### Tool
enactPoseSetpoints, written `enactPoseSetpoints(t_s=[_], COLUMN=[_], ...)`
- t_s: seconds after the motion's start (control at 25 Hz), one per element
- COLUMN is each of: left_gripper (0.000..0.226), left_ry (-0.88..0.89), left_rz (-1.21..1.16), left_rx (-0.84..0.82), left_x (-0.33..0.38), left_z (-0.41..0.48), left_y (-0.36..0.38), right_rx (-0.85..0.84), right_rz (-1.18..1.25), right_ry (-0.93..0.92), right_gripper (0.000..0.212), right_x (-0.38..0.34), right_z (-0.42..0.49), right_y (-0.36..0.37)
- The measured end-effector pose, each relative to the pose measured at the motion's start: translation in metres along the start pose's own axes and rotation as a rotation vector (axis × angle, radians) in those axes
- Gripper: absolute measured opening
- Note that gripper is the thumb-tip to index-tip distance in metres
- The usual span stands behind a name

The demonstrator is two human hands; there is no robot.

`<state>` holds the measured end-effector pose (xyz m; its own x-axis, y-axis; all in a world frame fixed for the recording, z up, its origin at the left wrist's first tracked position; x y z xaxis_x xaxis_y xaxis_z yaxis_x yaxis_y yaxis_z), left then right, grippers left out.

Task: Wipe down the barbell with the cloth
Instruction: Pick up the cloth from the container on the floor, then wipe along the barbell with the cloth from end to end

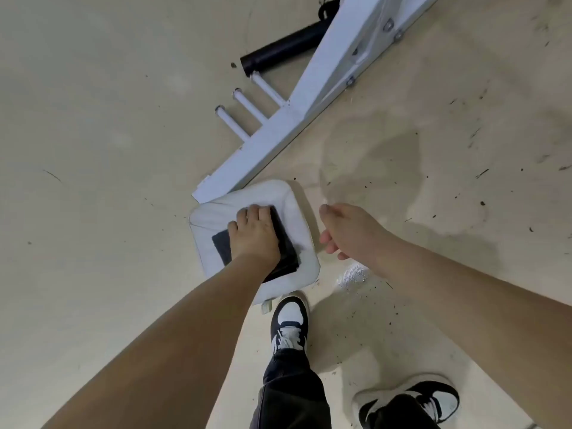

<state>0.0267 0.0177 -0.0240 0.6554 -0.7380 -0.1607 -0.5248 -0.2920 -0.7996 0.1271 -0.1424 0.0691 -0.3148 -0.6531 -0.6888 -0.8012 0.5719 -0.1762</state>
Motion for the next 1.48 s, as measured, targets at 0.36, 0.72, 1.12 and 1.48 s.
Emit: enactPoseSetpoints(t_s=[0.36,0.72,1.12,1.48], left_gripper=[0.025,0.038,0.032,0.026], left_ry=[0.123,0.263,0.393,0.406], left_rz=[-0.795,-1.424,-1.385,-1.322], left_rx=[-0.260,-0.620,-0.530,-0.396], left_x=[0.052,0.147,0.197,0.203], left_z=[-0.107,-0.347,-0.493,-0.364], left_y=[-0.168,-0.414,-0.556,-0.669], right_rx=[0.208,0.221,0.443,0.679], right_rz=[0.271,0.625,0.724,-0.106], right_ry=[0.067,-0.045,-0.311,-0.421], right_gripper=[0.016,0.046,0.028,0.018], right_x=[-0.062,-0.177,-0.269,-0.405], right_z=[-0.100,-0.339,-0.503,-0.400], right_y=[-0.076,-0.231,-0.335,-0.417])
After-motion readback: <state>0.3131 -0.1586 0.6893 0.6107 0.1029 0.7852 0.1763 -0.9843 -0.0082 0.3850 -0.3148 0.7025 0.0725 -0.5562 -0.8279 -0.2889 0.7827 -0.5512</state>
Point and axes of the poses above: each hand's wrist, its own z-axis towards the middle knuckle, its own y-axis out of the palm, x = y × z, the point moved 4 cm from there along z, towards the middle knuckle, and after that the axes turned 12 degrees about -y, right-handed, at the moved point
